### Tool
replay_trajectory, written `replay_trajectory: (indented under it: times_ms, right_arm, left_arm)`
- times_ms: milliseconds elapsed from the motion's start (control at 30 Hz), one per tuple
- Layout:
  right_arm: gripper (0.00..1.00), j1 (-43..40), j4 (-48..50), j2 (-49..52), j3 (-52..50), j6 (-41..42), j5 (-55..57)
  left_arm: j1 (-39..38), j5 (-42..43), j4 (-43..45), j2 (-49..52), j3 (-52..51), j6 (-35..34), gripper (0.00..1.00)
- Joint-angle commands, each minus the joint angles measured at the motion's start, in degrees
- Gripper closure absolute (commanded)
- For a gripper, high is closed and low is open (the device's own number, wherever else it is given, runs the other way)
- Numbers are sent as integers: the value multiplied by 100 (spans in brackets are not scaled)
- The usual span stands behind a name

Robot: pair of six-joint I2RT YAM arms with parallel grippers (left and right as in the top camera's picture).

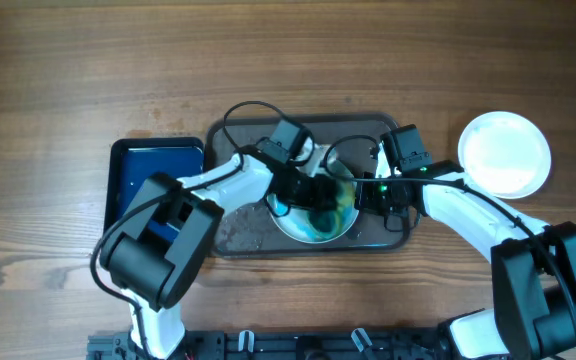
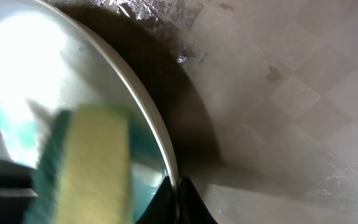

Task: Clean dirty plates on tray and stack at the side
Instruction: 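Scrub the plate surface with the sponge in the left gripper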

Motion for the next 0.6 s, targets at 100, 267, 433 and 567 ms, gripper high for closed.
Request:
replay_trajectory:
  times_ms: [100,267,433,567]
  right_arm:
    - [96,-7,-7,66,-48,-76,116]
    - [96,-7,13,66,-48,-81,118]
    - [95,-7,13,66,-48,-240,116]
    - [95,-7,-136,66,57,-551,116]
  left_arm:
    - [621,-1912,-1344,-595,466,-389,96]
    - [616,-2734,-2564,-1438,1049,-391,96]
    - [632,-3053,-3189,-2140,1123,-400,96]
    - [702,-4809,-4072,-2531,1121,-1134,96]
